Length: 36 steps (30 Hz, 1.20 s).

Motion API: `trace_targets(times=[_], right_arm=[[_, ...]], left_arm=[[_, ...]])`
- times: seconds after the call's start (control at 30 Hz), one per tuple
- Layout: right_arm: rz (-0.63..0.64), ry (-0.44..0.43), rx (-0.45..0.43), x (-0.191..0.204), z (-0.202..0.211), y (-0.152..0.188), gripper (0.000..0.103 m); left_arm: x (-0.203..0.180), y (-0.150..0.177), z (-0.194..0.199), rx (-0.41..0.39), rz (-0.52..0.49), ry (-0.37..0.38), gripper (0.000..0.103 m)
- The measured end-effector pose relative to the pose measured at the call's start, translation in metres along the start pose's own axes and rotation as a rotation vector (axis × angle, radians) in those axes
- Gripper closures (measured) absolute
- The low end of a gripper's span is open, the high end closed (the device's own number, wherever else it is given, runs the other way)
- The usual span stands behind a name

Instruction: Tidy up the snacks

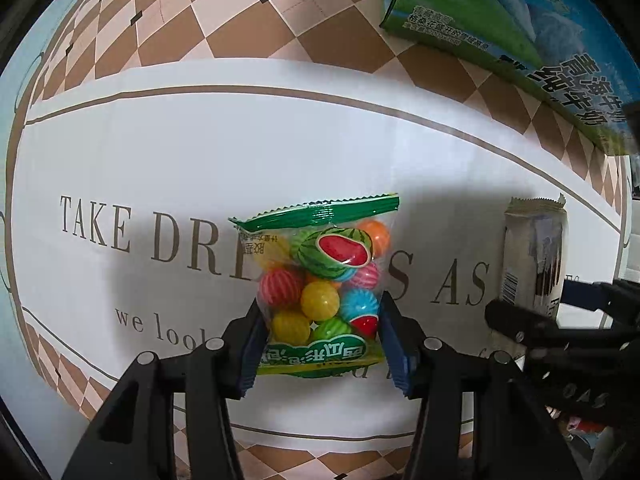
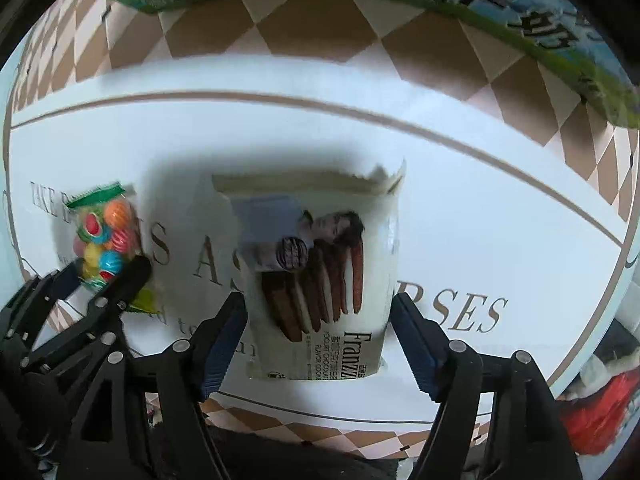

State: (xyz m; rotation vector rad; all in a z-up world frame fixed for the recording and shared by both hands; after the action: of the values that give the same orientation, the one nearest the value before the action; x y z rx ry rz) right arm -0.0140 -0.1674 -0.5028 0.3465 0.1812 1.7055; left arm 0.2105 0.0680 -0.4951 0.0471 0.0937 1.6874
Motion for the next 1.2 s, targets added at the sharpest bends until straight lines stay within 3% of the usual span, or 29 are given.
trace_targets(times=[0.07,0.1,0.13,0.27,0.43,0.6,0.73,0.87,1.03,1.2], right_arm=[[0.018,0.017,-0.021,-0.013,-0.029,-0.003,0.030],[0.021,0.027,-0.047,-0.009,-0.033,-0.002,0.039],[0.022,0.043,-0.062,-0.010,-0.032,0.002,0.041],[0.000,-0.006,-0.122,-0.011,-0.023,0.017,0.041],[-0.023,-0.105,-0.210,-0.027,0.022,0.041,0.041],[-0.038,-0.197,-0.324,-0.047,0.105,0.042,0.041],[-0.044,-0.229,-0.409,-0.080,0.192,0.004,0.041],[-0.053,-0.207,-0.472,-0.098,0.246,-0.038,0.041],[-0.080,-0.202,-0.455,-0.113,0.265,-0.102,0.041],[-0.088,-0.179,-0.387,-0.123,0.246,-0.158,0.041]], left_arm=[[-0.005,0.008,0.017,-0.010,-0.007,-0.005,0.056],[-0.008,0.008,0.018,-0.014,-0.011,-0.007,0.057],[-0.009,0.012,0.022,-0.018,-0.013,-0.005,0.057],[-0.018,0.019,0.048,-0.045,-0.026,0.010,0.057],[-0.047,0.016,0.101,-0.124,-0.063,0.073,0.057],[-0.086,-0.005,0.176,-0.230,-0.099,0.167,0.057],[-0.109,-0.044,0.228,-0.286,-0.127,0.232,0.057],[-0.121,-0.100,0.252,-0.306,-0.161,0.231,0.057],[-0.131,-0.170,0.238,-0.245,-0.170,0.207,0.057],[-0.139,-0.216,0.209,-0.163,-0.166,0.176,0.057]])
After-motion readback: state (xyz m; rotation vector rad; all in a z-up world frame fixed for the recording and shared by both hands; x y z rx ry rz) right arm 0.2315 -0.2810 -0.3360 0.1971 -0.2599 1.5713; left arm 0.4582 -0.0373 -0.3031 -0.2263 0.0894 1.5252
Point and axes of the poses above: each gripper's, at about its wrist camera, not at the fingertips, and z roughly against the way its jaws point, x to its left, y to its underside, the point moved 7 cm from there along -z, roughly the way its jaws point, and after that the axes turned 2 degrees about -y, right-handed, at the moved point
